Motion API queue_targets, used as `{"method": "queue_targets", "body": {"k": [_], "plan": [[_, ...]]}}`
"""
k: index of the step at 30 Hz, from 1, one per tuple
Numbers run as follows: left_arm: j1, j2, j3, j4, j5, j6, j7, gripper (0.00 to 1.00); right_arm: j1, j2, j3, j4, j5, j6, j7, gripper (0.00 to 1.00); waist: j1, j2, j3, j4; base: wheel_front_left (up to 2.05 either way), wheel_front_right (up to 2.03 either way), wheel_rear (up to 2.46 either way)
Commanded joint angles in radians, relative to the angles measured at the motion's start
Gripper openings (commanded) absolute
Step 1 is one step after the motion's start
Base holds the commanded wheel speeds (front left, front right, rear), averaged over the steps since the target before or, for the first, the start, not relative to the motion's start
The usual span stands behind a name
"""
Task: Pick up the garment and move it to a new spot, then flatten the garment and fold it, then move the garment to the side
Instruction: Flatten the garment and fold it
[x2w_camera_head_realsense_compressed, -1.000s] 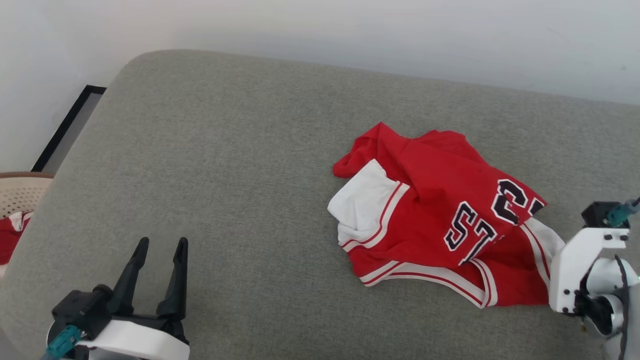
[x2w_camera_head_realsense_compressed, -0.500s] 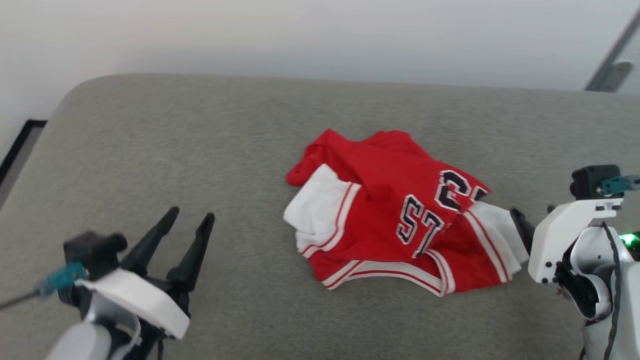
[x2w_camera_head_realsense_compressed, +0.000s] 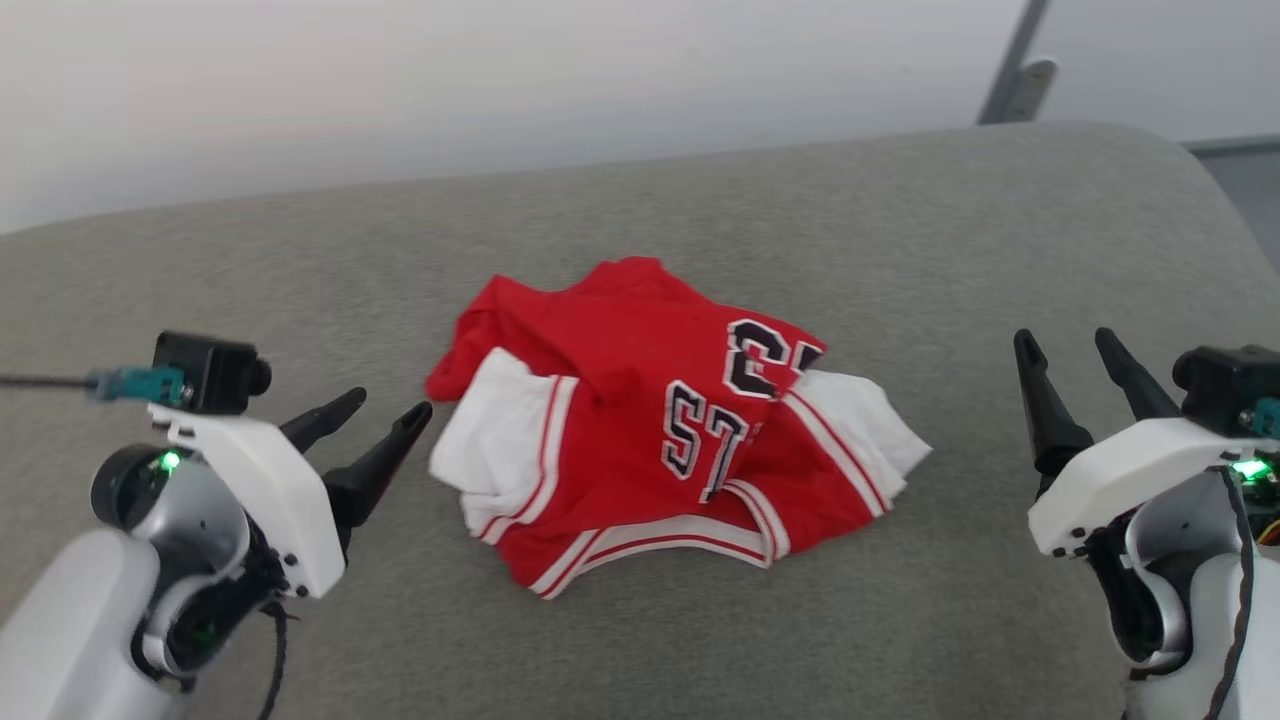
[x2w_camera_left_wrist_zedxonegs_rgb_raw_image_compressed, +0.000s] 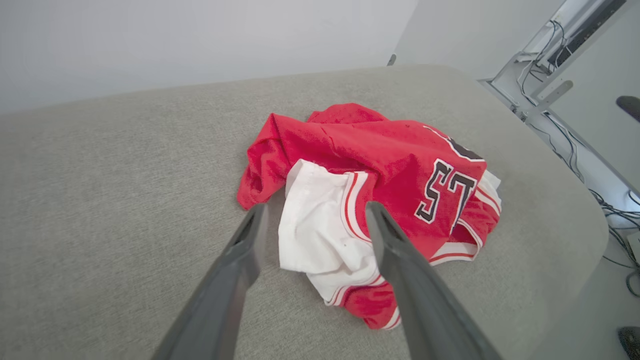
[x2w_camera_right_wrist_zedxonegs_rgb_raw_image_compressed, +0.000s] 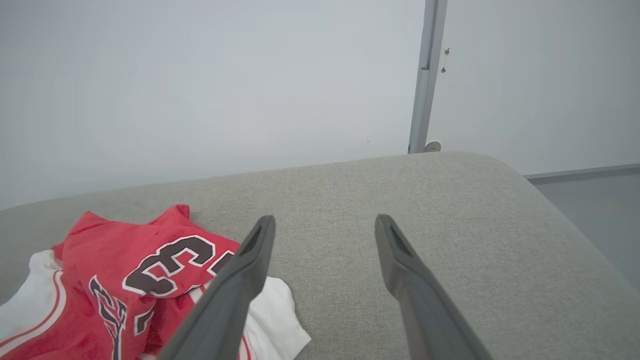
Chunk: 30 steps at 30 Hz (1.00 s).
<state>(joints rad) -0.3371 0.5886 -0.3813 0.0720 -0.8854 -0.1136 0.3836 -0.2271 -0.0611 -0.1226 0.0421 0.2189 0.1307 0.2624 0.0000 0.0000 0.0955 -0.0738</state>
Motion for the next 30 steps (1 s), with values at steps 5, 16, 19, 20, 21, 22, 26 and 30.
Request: {"method": "queue_targets", "body": {"k": [5,16,19,20,21,22,26,30], "plan": [[-0.093,0.014,-0.024,0.057,-0.038,0.031,0.158,1.0,0.015,0.01,0.024,-0.006,0.016,0.0,-0.099,1.0,0.0,0.0,0.022,-0.077,0.0,0.0,0.0],[-0.195,0.026,-0.099,0.169,-0.057,0.103,0.42,1.0,0.03,0.01,0.042,0.014,0.077,0.0,-0.185,1.0,0.0,0.0,0.065,-0.139,0.0,0.0,0.0],[-0.207,0.03,-0.112,0.196,-0.042,0.121,0.445,1.0,0.026,0.01,0.048,0.021,0.088,0.0,-0.198,1.0,0.0,0.0,0.081,-0.148,0.0,0.0,0.0],[-0.21,0.033,-0.117,0.207,-0.034,0.122,0.448,1.0,0.024,0.01,0.051,0.024,0.09,0.0,-0.203,1.0,0.0,0.0,0.086,-0.15,0.0,0.0,0.0],[-0.212,0.032,-0.12,0.218,-0.032,0.124,0.451,1.0,0.022,0.01,0.054,0.027,0.093,0.0,-0.206,1.0,0.0,0.0,0.091,-0.153,0.0,0.0,0.0],[-0.213,0.026,-0.12,0.232,-0.037,0.13,0.456,1.0,0.018,0.01,0.056,0.029,0.097,0.0,-0.21,1.0,0.0,0.0,0.096,-0.155,0.0,0.0,0.0],[-0.229,0.02,-0.126,0.281,-0.036,0.138,0.469,1.0,0.007,0.01,0.069,0.039,0.109,0.0,-0.22,1.0,0.0,0.0,0.113,-0.16,0.0,0.0,0.0],[-0.244,0.004,-0.13,0.326,-0.037,0.122,0.459,1.0,-0.006,0.01,0.08,0.047,0.115,0.0,-0.23,1.0,0.0,0.0,0.131,-0.155,0.0,0.0,0.0]]}}
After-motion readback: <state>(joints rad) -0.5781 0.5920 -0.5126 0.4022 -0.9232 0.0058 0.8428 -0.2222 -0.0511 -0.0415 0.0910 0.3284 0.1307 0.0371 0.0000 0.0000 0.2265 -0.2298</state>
